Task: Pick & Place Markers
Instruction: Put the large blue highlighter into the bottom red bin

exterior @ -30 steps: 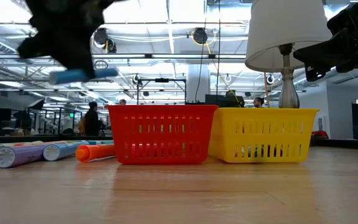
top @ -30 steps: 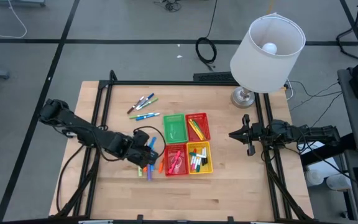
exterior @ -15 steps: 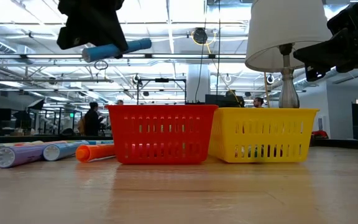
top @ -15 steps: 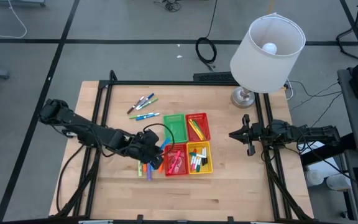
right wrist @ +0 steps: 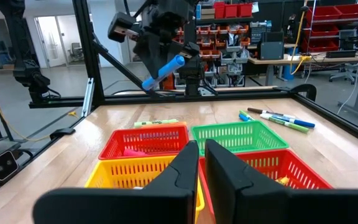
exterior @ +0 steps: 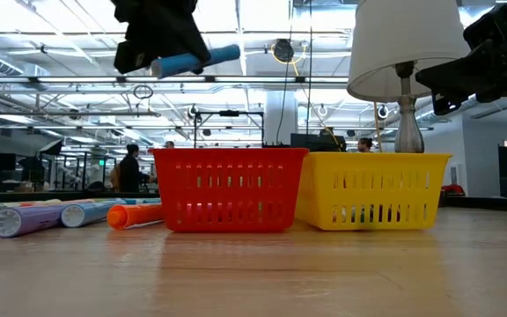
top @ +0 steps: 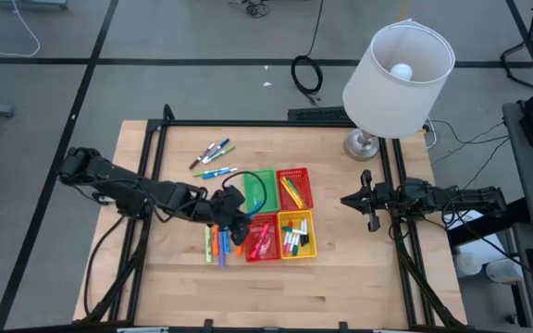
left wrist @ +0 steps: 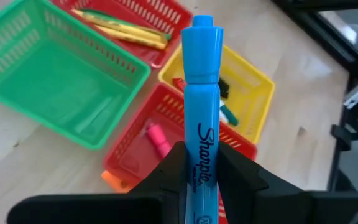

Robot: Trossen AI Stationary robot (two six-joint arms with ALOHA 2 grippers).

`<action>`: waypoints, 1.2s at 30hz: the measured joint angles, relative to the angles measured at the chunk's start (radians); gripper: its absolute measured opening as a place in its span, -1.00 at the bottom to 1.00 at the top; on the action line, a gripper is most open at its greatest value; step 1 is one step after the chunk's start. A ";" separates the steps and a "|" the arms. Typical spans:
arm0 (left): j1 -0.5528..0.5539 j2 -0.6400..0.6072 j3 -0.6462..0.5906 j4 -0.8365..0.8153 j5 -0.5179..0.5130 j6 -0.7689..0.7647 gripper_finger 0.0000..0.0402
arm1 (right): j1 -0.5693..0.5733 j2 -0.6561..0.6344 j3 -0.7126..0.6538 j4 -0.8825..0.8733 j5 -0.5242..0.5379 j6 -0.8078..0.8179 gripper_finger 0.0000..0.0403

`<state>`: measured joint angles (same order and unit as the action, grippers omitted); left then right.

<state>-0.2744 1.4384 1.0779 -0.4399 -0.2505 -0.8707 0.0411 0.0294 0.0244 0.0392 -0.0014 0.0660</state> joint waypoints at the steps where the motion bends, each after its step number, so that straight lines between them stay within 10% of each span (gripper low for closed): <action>1: 0.000 0.000 0.000 0.005 0.006 0.004 -0.67 | 0.000 0.000 0.000 0.000 0.000 0.000 -0.91; 11: 0.024 0.080 0.070 0.003 0.082 0.019 -0.69 | 0.000 0.000 0.000 -0.001 0.000 0.000 -0.91; 22: 0.030 0.367 0.470 -0.326 0.086 0.080 -0.69 | 0.000 0.009 0.000 0.000 0.000 0.000 -0.91; 36: 0.011 0.529 0.487 -0.403 0.109 -0.190 -0.69 | 0.000 0.011 0.000 0.000 0.000 0.000 -0.91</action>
<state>-0.2638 1.9672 1.5646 -0.8425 -0.1413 -1.0604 0.0410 0.0406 0.0245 0.0395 -0.0016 0.0659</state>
